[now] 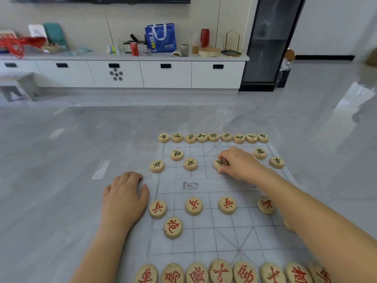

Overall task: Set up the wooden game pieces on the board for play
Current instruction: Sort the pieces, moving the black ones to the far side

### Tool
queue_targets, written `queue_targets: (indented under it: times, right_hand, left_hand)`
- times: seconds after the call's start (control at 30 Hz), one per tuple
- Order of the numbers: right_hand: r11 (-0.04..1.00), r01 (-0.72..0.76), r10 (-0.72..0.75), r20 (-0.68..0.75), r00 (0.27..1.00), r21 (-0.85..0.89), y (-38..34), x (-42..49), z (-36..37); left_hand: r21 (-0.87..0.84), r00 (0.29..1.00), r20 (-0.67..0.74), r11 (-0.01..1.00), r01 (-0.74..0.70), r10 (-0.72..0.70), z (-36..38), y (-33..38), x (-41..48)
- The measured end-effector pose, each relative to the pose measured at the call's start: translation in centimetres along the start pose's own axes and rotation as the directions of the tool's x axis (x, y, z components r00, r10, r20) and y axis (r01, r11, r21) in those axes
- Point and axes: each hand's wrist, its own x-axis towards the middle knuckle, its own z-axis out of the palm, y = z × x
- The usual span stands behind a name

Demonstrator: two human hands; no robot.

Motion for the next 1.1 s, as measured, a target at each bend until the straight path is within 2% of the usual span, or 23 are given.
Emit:
queue_targets:
  times: [0.1,0.2,0.3,0.53,0.6,0.67,0.7,0.77,0.9,1.0,1.1]
  right_hand:
    - [0.996,-0.023,0.021,0.029,0.999,0.081,0.4,0.0,0.5]
    - [0.996,-0.012,0.007,0.047,0.999,0.090,0.6,-0.3,0.2]
    - [0.991,-0.008,0.006,0.016,1.000,0.137,0.7,-1.6,-1.0]
    - [0.969,0.109,-0.103,-0.040,0.994,0.220,2.5,-11.0,-3.0]
    - [0.947,0.102,-0.057,-0.152,0.987,0.306,4.0,-13.0,-3.5]
    - [0.908,0.061,0.066,-0.286,0.956,0.414,6.0,-14.2,-3.6]
    - [0.873,0.025,0.139,-0.299,0.944,0.487,7.1,-14.3,-3.5]
    - [0.838,0.020,0.176,-0.305,0.936,0.545,9.1,-14.5,-2.5]
    - [0.868,0.002,0.202,-0.356,0.912,0.497,9.3,-13.3,-2.4]
    - [0.854,-0.007,0.184,-0.290,0.939,0.520,9.6,-12.6,-1.1]
    - [0.865,-0.059,0.207,-0.248,0.946,0.499,14.0,-11.9,1.7]
  left_hand:
    - [-0.004,1.000,-0.003,1.000,-0.006,0.006,0.0,0.1,0.0]
    - [-0.009,1.000,-0.010,1.000,-0.008,0.008,0.0,0.1,-0.1]
    - [-0.008,1.000,-0.009,1.000,-0.010,0.010,-0.1,0.1,-0.1]
    - [-0.009,1.000,0.024,1.000,-0.019,0.019,-0.3,0.2,-0.1]
    - [-0.058,0.998,0.056,0.998,0.009,-0.006,-0.3,-0.1,0.0]
    - [-0.242,0.991,0.104,0.964,0.111,-0.088,-0.6,-0.6,0.6]
    - [-0.360,0.981,0.140,0.916,0.177,-0.134,-1.0,-0.6,1.2]
    - [-0.510,0.961,0.200,0.817,0.270,-0.193,-1.6,-0.1,3.0]
    - [-0.485,0.955,0.232,0.830,0.277,-0.184,-0.9,2.6,8.1]
    - [-0.469,0.961,0.255,0.855,0.221,-0.108,0.6,4.4,12.2]
    - [-0.412,0.958,0.284,0.898,0.157,-0.037,1.7,5.4,15.5]
